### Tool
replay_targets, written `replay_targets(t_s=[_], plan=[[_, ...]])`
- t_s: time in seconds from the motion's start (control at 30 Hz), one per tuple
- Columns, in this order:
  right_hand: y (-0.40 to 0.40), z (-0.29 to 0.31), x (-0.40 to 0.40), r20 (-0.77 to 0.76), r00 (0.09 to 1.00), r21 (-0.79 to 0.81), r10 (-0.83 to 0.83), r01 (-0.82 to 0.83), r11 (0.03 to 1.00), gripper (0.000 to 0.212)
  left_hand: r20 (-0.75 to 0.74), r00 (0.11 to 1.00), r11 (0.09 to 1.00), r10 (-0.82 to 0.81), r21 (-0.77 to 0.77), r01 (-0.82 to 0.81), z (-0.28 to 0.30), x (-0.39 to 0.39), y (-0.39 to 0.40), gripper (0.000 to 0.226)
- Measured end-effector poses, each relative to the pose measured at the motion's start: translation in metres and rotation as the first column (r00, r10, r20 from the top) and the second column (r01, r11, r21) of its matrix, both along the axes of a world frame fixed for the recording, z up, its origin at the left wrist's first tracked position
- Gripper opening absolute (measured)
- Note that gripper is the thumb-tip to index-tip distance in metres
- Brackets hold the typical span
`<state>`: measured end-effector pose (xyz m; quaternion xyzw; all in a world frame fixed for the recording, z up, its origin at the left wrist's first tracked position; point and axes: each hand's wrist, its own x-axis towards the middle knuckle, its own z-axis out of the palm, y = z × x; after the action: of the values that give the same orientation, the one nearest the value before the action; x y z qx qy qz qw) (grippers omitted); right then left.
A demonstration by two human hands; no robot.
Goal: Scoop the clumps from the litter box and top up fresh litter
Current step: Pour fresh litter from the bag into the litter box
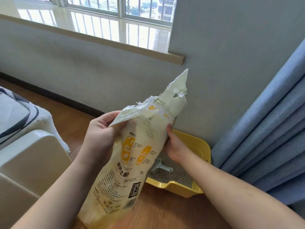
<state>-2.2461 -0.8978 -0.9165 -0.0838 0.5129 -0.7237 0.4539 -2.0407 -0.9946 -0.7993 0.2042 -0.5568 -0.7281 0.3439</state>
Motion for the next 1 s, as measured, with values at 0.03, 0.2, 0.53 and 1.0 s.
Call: replay_targets(t_s=[0.03,0.2,0.53,1.0], plan=[[-0.001,0.001,0.000,0.025,0.999,-0.017,-0.041,0.042,0.999,0.061,0.009,1.000,1.000,0.011,-0.021,-0.010,-0.001,0.000,-0.002,0.030],[-0.001,0.015,-0.006,-0.147,0.961,-0.041,-0.236,0.233,0.972,0.028,0.038,0.992,0.991,0.119,-0.059,-0.117,-0.014,0.008,-0.022,0.018],[0.007,0.060,-0.005,-0.591,0.729,-0.020,-0.345,0.414,0.910,0.033,0.085,0.958,0.956,0.272,0.092,-0.280,-0.059,0.007,-0.037,0.019],[0.020,0.080,-0.003,-0.606,0.720,-0.045,-0.337,0.392,0.919,0.025,0.066,0.944,0.932,0.324,0.152,-0.330,-0.086,-0.007,-0.047,0.006]])
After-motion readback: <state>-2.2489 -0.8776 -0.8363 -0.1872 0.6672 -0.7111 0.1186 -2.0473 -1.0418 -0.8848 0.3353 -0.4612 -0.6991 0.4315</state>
